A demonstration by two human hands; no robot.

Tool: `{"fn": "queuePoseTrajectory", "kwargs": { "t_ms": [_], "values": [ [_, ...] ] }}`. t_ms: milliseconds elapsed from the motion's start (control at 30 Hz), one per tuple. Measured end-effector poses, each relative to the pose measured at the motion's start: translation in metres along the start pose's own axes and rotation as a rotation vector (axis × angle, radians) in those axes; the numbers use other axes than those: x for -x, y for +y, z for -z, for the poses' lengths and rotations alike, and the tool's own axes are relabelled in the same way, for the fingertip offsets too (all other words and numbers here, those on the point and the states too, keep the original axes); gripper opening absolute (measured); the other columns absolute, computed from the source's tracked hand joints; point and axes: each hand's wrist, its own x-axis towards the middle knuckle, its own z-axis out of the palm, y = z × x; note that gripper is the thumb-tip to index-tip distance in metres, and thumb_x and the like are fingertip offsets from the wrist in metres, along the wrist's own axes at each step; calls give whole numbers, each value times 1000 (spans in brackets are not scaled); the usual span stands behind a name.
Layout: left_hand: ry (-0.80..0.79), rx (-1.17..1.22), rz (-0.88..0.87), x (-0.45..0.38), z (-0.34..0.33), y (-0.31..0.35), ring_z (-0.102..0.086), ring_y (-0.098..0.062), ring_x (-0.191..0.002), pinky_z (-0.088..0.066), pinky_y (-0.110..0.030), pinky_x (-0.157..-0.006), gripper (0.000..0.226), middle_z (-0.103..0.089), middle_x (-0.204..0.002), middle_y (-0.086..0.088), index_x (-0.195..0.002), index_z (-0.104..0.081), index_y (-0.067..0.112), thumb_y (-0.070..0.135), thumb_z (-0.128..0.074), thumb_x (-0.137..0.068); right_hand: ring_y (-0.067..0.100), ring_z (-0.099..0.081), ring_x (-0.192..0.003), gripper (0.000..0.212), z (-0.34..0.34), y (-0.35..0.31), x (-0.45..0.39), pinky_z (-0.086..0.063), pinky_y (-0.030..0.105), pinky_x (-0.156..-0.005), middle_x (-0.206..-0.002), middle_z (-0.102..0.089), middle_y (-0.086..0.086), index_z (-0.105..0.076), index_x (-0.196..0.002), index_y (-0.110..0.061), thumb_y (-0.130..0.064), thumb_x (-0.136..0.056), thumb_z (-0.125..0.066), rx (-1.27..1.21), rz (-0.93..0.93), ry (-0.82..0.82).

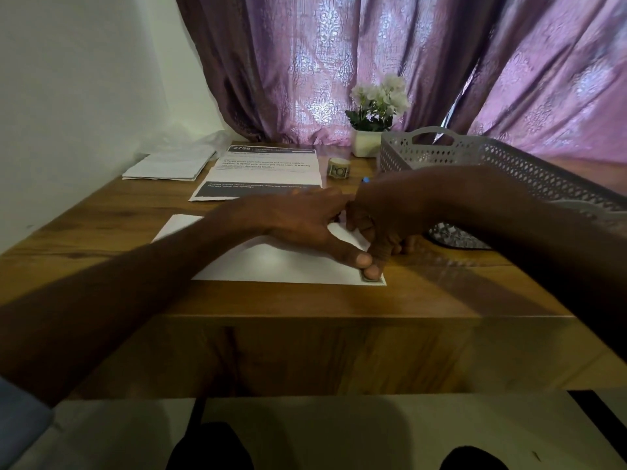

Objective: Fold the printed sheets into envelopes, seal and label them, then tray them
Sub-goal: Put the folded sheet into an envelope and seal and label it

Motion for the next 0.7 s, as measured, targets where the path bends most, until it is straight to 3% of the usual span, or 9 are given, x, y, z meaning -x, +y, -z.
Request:
{"fn": "queuePoseTrajectory", "kwargs": {
  "t_ms": [67, 133, 200, 367, 500, 700],
  "values": [
    [-10, -115, 76, 0, 1, -4, -52, -11, -121, -49, -46, -103, 84, -53, -131, 15, -133, -50, 41, 87, -69, -66, 21, -69, -77, 37, -1, 1, 11, -48, 25, -59, -94, -71, 7, -55, -96, -27, -25, -76, -86, -41, 40, 33],
    [-11, -153, 108, -1, 2, -7, -49, -7, -111, -49, -41, -94, 74, -50, -119, 19, -119, -52, 43, 89, -65, -63, 17, -65, -77, 21, -8, 5, 24, -45, 28, -62, -83, -66, -4, -60, -82, -30, -29, -81, -82, 66, 64, 159],
    [-24, -130, 110, -3, 2, -6, -46, -1, -107, -44, -36, -87, 65, -45, -112, 26, -113, -52, 42, 84, -66, -67, 8, -54, -65, 28, -19, 8, 34, -40, 30, -60, -70, -55, -9, -56, -69, -30, -36, -85, -77, 57, 89, 301],
    [-69, -189, 133, -3, 4, -8, -43, -14, -113, -38, -48, -100, 60, -41, -110, 27, -110, -47, 43, 84, -60, -68, 3, -53, -62, 30, -61, 14, 31, -34, 24, -53, -70, -58, -8, -60, -74, -26, -47, -95, -66, -50, 57, 537],
    [-61, -211, 154, -3, 3, -5, -41, -13, -111, -33, -54, -105, 53, -41, -106, 25, -109, -47, 42, 79, -57, -72, 2, -53, -58, 35, -65, 11, 31, -32, 22, -50, -65, -58, -9, -60, -70, -26, -53, -91, -67, -140, 41, 546],
    [-40, -195, 147, -1, 0, -3, -41, -8, -105, -31, -48, -99, 52, -41, -104, 24, -108, -47, 42, 79, -56, -72, 5, -54, -69, 38, -72, 3, 30, -39, 26, -56, -78, -61, -8, -54, -71, -27, -60, -89, -63, -185, -2, 511]
  ]
}}
